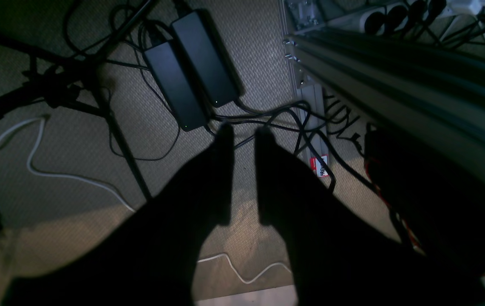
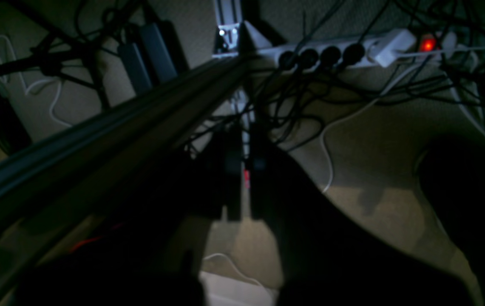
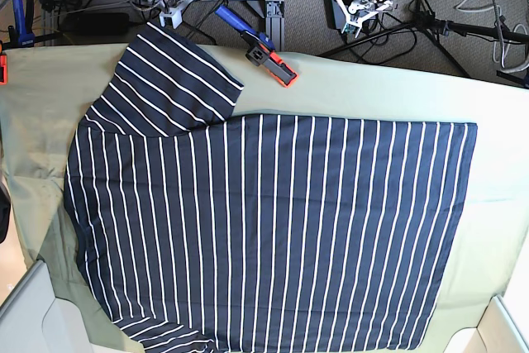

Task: Fold the T-shirt properly
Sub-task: 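Move both grippers from rest toward the shirt's shoulder corners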

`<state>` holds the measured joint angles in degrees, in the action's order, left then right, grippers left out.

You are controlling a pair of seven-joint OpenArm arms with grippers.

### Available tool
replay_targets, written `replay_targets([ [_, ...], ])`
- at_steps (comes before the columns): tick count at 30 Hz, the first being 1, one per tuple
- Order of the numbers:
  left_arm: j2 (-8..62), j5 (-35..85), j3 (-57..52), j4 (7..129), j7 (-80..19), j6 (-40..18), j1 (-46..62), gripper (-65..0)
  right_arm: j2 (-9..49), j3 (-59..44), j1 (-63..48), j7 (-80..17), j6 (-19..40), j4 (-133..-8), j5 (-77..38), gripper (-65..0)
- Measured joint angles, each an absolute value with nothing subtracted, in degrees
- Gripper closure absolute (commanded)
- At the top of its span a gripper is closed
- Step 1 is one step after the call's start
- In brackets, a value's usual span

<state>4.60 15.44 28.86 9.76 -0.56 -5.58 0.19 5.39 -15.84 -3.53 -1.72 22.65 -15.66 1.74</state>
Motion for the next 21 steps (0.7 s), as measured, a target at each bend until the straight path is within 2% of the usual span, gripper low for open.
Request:
replay_targets([
  [11, 5.21, 10.44, 28.86, 13.15, -0.05, -5.58, 5.69, -8.9, 5.43, -15.81, -6.61, -1.67, 22.68, -18.63, 1.78, -1.9],
  [17, 8.6, 10.24, 28.49, 22.13, -0.36, -5.54, 11.97, -8.9, 6.55, -15.73, -15.75, -1.91, 22.68, -27.9, 1.61, -1.9],
  [21, 10.61, 10.07, 24.4, 31.77, -0.54, -5.45, 17.34, -8.9, 7.81, -15.59, -22.0, -2.72, 23.16, -34.04, -1.74, -1.9],
])
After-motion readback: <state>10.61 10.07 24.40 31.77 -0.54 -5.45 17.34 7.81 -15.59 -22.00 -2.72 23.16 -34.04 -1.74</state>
